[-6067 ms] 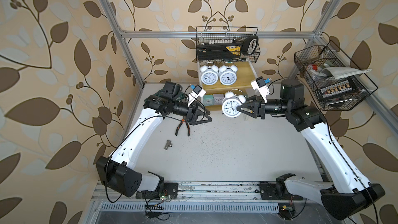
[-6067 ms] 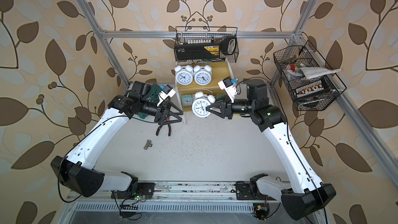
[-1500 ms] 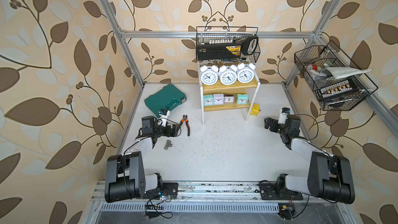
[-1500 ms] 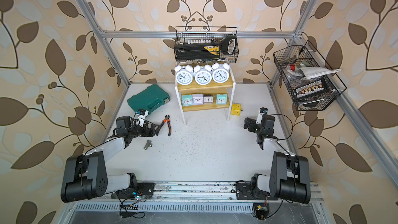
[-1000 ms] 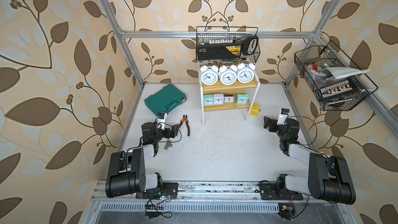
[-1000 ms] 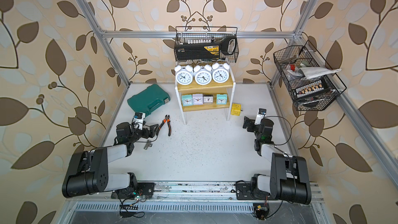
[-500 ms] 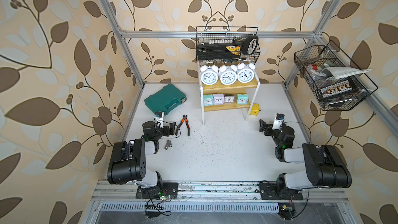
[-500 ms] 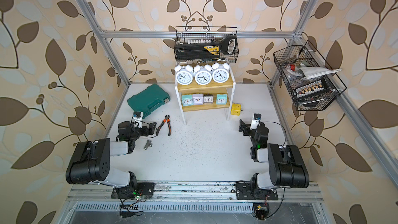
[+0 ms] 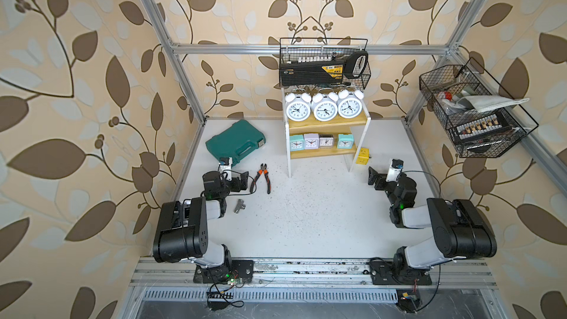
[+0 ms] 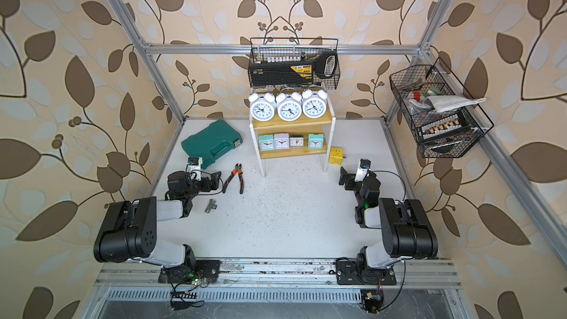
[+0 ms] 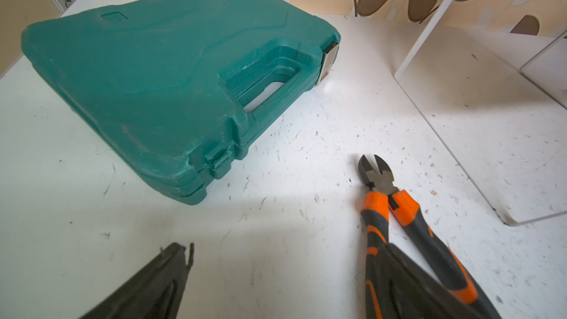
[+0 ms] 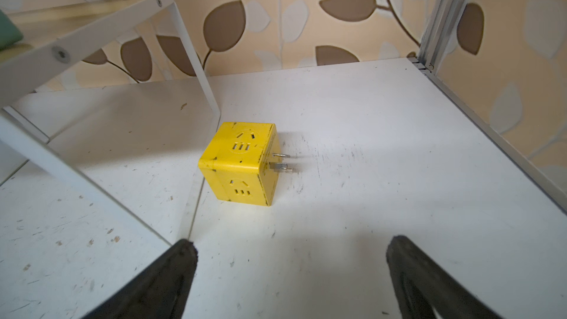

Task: Place the alarm clocks on the shelf by style
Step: Reset both arms

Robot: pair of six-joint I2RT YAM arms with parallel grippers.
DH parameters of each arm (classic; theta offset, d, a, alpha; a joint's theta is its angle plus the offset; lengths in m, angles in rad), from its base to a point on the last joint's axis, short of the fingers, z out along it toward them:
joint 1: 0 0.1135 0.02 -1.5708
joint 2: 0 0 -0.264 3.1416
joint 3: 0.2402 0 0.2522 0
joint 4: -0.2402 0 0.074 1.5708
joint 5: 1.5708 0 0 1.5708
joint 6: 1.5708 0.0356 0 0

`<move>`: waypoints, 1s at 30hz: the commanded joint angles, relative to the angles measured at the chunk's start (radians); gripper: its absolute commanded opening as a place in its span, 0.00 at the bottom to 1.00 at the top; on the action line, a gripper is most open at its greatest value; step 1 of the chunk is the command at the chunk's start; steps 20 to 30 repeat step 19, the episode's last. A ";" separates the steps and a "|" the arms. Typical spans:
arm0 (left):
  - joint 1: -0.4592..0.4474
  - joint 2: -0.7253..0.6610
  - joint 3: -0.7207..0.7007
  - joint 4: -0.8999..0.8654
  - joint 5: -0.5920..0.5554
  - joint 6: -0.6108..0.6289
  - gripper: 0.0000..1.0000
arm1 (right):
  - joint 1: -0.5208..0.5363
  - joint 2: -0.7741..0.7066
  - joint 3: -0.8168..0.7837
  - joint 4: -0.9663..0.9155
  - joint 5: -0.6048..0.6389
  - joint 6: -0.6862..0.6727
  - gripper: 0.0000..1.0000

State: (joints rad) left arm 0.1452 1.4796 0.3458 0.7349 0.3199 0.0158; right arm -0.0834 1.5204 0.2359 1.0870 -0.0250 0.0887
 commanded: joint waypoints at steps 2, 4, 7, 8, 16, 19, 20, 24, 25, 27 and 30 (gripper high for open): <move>0.009 0.005 0.021 0.026 -0.002 -0.013 0.99 | 0.006 -0.005 0.013 -0.011 0.049 0.012 0.99; 0.010 0.005 0.021 0.027 -0.002 -0.013 0.99 | 0.006 -0.006 0.013 -0.011 0.049 0.012 0.99; 0.009 0.005 0.022 0.026 -0.002 -0.013 0.99 | 0.007 -0.005 0.013 -0.011 0.049 0.012 0.99; 0.010 0.005 0.021 0.026 -0.002 -0.014 0.99 | 0.007 -0.005 0.016 -0.013 0.049 0.011 0.99; 0.009 0.005 0.022 0.025 -0.002 -0.013 0.99 | 0.016 -0.004 0.047 -0.071 0.037 -0.001 0.99; 0.009 0.005 0.022 0.026 -0.002 -0.013 0.99 | 0.016 -0.006 0.047 -0.072 0.040 0.000 0.99; 0.009 0.005 0.022 0.026 -0.002 -0.013 0.99 | 0.016 -0.006 0.047 -0.072 0.040 0.000 0.99; 0.009 0.005 0.022 0.026 -0.002 -0.013 0.99 | 0.016 -0.006 0.047 -0.072 0.040 0.000 0.99; 0.009 0.005 0.022 0.026 -0.002 -0.013 0.99 | 0.016 -0.006 0.047 -0.072 0.040 0.000 0.99; 0.009 0.005 0.022 0.026 -0.002 -0.013 0.99 | 0.016 -0.006 0.047 -0.072 0.040 0.000 0.99; 0.009 0.005 0.022 0.026 -0.002 -0.013 0.99 | 0.016 -0.006 0.047 -0.072 0.040 0.000 0.99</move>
